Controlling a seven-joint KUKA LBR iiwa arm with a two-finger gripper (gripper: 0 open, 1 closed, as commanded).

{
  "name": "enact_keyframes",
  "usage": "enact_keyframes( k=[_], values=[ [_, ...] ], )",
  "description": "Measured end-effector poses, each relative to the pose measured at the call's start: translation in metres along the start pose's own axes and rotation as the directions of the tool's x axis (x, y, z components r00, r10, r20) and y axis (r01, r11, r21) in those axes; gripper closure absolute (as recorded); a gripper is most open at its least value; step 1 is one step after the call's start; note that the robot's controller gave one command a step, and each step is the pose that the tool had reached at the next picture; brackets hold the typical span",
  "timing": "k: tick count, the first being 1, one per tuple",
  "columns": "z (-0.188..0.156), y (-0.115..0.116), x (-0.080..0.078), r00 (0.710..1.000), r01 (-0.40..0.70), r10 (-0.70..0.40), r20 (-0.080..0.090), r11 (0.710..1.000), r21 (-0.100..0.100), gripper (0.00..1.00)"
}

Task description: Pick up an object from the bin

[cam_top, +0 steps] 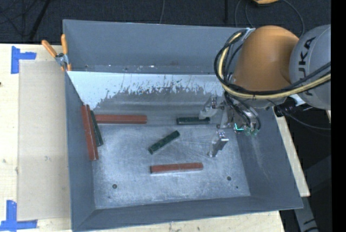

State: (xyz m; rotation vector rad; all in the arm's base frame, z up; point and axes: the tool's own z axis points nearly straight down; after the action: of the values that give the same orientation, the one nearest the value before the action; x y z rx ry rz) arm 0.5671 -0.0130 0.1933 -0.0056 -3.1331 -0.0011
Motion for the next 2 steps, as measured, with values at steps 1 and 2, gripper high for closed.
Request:
enact_keyframes(
  k=[1,2],
  values=[
    [-0.004,0.0,-0.001,1.0,0.0,0.0,0.007,1.0,0.0,0.0],
    [0.05,0.004,0.033,1.0,-0.016,0.016,0.012,1.0,-0.001,0.0]
  ],
)
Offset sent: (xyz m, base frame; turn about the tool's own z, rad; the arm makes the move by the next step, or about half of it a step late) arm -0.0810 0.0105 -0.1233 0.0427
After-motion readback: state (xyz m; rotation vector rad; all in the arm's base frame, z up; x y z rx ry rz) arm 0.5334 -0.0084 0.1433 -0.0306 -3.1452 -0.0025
